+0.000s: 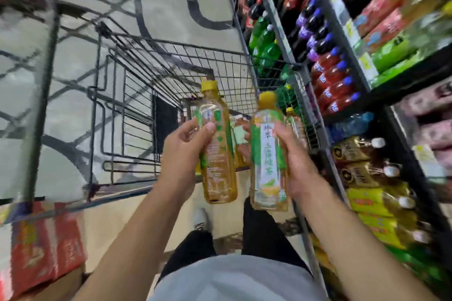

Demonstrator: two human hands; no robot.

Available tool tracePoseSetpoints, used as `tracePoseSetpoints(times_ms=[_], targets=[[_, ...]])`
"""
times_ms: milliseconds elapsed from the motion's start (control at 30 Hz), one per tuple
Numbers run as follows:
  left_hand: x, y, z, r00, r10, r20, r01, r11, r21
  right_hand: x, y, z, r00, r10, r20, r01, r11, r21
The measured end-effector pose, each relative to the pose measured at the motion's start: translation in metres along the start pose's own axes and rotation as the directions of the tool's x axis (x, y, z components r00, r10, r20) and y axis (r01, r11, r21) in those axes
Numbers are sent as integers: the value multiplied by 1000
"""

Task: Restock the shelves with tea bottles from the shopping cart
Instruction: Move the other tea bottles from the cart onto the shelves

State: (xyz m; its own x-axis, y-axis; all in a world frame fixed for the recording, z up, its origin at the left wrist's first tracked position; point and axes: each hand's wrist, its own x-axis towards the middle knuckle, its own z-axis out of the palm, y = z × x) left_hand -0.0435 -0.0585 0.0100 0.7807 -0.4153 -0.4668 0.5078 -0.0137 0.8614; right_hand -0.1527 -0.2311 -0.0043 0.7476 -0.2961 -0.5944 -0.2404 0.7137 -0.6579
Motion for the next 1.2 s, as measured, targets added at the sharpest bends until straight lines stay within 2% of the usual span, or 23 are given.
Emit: tracePoseSetpoints(times_ms=[100,267,367,467,633,800,967,1133,1200], targets=[[-20,-6,-6,997,-40,70,41,999,-22,-43,18,8,995,-66,-76,69,997,39],[-56,-9,9,968,-144,204,163,984,-75,-111,32,7,979,-80,-186,95,993,74],[-77,-10,26,927,-203,314,217,976,-9,-143,38,-2,963,-175,-205,199,975,102],[-101,-16,49,877,-226,425,209,974,88,-174,48,-22,903,-251,-348,305,946,111],[-159,-40,102,803,-197,562,119,978,174,-255,71,-59,737,-427,-524,548,831,94],[-254,-85,161,753,-158,638,-37,959,281,-351,115,-109,492,-505,-709,683,729,-45],[-357,-135,201,626,-183,758,-107,943,316,-459,158,-145,317,-418,-851,743,667,-50],[-461,-164,241,482,-236,844,-116,937,329,-569,181,-173,149,-448,-882,788,592,-167],[-499,-170,257,401,-234,886,-130,942,308,-608,185,-183,85,-461,-883,797,563,-217]])
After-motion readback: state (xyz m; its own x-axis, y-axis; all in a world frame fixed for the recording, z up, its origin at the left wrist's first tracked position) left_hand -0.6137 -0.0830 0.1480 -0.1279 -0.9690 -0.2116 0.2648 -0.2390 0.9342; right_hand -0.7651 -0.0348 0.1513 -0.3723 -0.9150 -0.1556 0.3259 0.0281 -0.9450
